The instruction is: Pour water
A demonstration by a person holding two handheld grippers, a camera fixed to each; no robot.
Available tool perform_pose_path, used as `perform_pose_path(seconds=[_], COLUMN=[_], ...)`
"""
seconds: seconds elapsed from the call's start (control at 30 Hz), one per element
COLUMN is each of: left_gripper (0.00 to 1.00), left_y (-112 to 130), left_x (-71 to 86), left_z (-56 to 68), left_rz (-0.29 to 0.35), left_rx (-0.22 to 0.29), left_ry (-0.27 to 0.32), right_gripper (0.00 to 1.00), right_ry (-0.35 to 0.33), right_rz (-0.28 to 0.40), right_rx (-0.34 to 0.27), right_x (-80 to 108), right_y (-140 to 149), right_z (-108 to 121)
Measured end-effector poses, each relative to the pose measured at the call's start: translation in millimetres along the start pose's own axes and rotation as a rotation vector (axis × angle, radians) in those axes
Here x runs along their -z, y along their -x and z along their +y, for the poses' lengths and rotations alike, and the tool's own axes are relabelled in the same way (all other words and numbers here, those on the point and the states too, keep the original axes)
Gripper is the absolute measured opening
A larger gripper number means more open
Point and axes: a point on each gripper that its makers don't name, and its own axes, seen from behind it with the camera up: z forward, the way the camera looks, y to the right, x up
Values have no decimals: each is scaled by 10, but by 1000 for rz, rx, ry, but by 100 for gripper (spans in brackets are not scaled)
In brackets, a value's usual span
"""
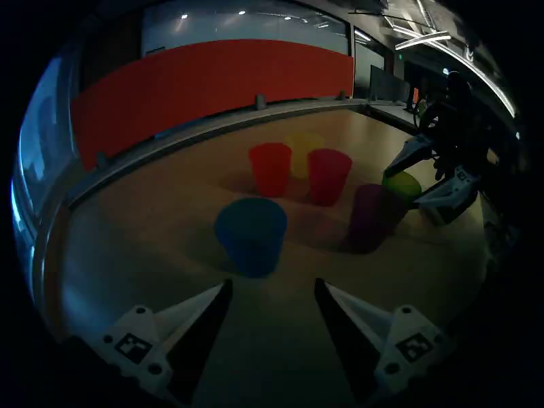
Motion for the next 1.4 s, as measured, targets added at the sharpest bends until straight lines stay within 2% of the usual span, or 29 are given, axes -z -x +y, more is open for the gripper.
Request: perform_pose_path(seconds=[0.47,0.87,1.17,1.4], left_gripper=[89,89,89,89], left_y=[-31,-61,-152,-303], left_x=[133,355,520,630], left_z=[49,-36,-93,-132], left_rz=[44,127,195,282], left_rx=[31,114,145,117], left_ry=[-23,-75,-137,-225], right_gripper=[100,100,100,100], right_ry=[51,139,216,299], right_rz=[7,25,98,172], right_rx=[14,16,-22,-59], right_x=[301,671,898,1084], right_y=[66,183,84,-91], right_z=[25,105,199,355])
